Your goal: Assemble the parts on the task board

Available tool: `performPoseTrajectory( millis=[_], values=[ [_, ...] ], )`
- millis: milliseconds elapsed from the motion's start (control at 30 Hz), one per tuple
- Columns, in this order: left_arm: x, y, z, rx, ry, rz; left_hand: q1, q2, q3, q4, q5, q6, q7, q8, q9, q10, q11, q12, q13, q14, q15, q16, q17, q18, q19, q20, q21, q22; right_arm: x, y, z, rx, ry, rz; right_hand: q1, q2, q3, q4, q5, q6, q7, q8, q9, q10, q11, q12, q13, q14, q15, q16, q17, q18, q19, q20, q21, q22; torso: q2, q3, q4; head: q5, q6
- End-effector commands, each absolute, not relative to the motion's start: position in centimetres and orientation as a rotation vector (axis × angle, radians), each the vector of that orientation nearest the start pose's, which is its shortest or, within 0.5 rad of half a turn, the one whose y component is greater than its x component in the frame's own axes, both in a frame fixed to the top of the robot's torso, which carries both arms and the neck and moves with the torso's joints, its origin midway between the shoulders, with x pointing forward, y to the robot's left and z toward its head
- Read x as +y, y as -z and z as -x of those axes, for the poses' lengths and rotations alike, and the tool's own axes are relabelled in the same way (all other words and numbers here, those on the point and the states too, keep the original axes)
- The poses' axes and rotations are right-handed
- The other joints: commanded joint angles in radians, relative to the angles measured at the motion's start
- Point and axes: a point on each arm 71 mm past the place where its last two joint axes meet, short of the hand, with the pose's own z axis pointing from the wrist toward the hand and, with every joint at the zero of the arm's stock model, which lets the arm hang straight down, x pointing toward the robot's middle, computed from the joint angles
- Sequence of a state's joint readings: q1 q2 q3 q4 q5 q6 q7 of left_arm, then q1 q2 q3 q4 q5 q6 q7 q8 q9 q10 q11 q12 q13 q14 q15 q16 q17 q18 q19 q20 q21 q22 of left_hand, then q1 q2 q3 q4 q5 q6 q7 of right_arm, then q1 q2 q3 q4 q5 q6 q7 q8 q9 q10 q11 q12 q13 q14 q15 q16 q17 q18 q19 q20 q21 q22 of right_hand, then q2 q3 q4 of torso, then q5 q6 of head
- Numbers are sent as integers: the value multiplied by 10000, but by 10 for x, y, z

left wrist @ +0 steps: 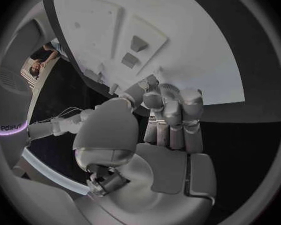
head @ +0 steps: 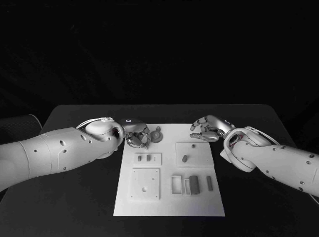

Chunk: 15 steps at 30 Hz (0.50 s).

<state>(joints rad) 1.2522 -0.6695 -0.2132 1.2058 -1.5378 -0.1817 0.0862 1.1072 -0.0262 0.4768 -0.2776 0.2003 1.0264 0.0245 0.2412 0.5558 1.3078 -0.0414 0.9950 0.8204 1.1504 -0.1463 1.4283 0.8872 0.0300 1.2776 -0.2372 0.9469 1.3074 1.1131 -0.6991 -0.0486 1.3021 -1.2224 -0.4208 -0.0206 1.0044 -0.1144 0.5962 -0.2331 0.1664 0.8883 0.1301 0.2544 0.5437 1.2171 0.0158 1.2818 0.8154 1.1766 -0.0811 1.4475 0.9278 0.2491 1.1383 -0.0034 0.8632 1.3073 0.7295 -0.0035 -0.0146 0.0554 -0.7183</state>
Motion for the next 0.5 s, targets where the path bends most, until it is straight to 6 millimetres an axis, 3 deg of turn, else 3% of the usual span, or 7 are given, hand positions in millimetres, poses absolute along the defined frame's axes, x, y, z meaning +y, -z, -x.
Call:
performPoseTrajectory(
  millis=[33,500],
  values=[
    [199,242,-519,18536,5496,-4620,-17,27,-19,28,-57,514,468,42,13,50,-4,70,-10,60,-9,67,-12,1024,70,17,53,152,-194,240,-506,17016,-7345,-1114,-43,-22,-23,38,16,-3,75,-41,11,-27,78,-1,17,95,3,-46,-5,127,-28,-61,-29,171,1,-5,-7,0,-6],
    [203,243,-519,18716,5402,-4606,-10,23,-15,27,-56,517,466,48,22,52,-6,69,-17,61,-11,67,-15,1022,70,17,51,150,-194,240,-506,17020,-7341,-1115,-41,-21,-21,38,18,-5,75,-43,14,-27,78,-1,16,95,3,-47,-5,127,-29,-62,-29,172,-1,2,-10,-6,-21]
  ],
)
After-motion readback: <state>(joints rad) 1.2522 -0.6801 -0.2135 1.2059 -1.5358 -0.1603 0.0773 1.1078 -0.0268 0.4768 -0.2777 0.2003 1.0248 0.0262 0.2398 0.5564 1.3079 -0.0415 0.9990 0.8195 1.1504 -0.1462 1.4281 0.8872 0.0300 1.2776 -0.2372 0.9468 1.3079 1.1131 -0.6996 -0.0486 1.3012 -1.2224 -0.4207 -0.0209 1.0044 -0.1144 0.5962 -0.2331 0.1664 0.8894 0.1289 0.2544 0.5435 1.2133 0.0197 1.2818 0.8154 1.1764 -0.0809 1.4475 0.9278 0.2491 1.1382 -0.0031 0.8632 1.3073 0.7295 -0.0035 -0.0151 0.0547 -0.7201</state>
